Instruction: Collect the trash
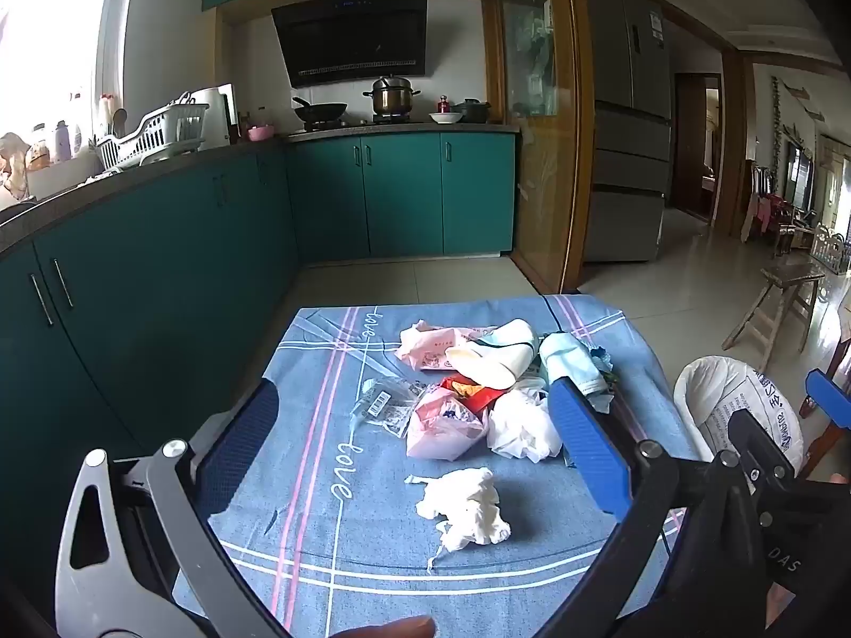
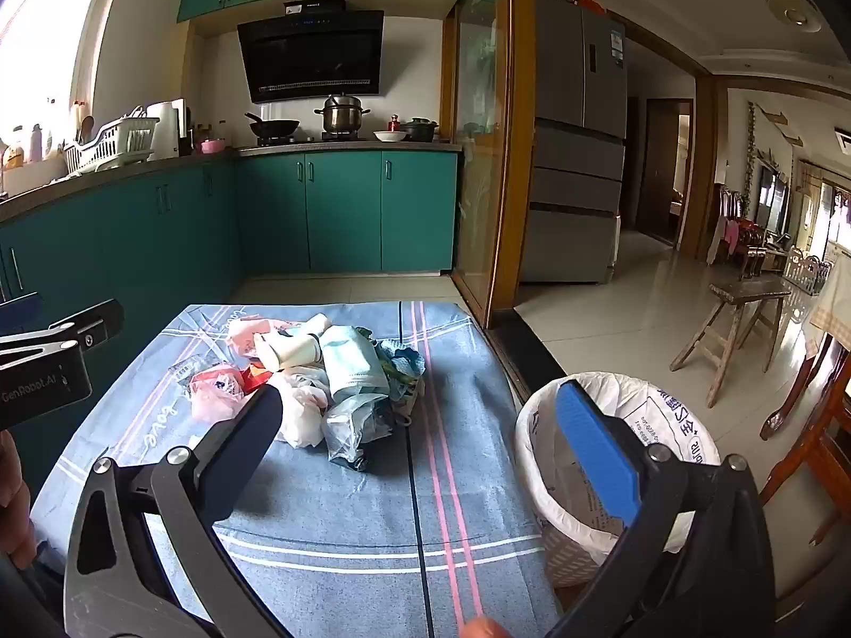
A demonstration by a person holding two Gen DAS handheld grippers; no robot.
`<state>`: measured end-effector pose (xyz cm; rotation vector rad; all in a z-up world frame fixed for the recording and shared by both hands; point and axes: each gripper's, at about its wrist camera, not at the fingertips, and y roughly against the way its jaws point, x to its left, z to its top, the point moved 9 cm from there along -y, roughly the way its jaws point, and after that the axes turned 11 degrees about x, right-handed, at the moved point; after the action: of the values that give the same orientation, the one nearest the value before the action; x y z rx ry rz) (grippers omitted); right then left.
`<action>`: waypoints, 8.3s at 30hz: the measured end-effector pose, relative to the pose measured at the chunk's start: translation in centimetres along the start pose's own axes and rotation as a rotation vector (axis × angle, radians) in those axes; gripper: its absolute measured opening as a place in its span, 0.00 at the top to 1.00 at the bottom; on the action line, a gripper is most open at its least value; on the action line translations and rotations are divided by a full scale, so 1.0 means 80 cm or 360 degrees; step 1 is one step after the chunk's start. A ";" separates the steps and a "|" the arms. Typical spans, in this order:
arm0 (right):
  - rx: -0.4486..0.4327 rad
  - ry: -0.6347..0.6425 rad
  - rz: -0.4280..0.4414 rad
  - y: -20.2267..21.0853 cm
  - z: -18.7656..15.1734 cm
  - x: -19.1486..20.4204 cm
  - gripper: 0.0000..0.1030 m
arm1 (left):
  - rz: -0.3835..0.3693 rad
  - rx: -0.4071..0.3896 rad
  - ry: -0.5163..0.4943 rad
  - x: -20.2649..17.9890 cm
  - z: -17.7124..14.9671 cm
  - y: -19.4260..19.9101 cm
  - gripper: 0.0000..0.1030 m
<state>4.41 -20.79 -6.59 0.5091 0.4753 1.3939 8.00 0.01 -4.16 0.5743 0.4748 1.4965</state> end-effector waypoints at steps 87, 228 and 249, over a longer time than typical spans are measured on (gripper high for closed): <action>0.0020 0.0061 0.0044 -0.012 -0.005 0.018 0.02 | 0.0002 0.0147 0.0018 0.002 -0.017 -0.037 0.02; 0.0458 -0.0178 0.0439 -0.192 0.039 -0.027 0.26 | -0.0248 0.0195 -0.0011 -0.014 0.019 -0.178 0.06; 0.0638 0.0056 0.0595 -0.219 -0.009 0.057 0.65 | -0.0340 0.0308 -0.0524 -0.074 -0.071 -0.168 0.17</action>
<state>18.50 -18.08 -17.70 0.9363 0.7208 1.6737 14.84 -5.43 -17.26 0.8774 0.4109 1.1327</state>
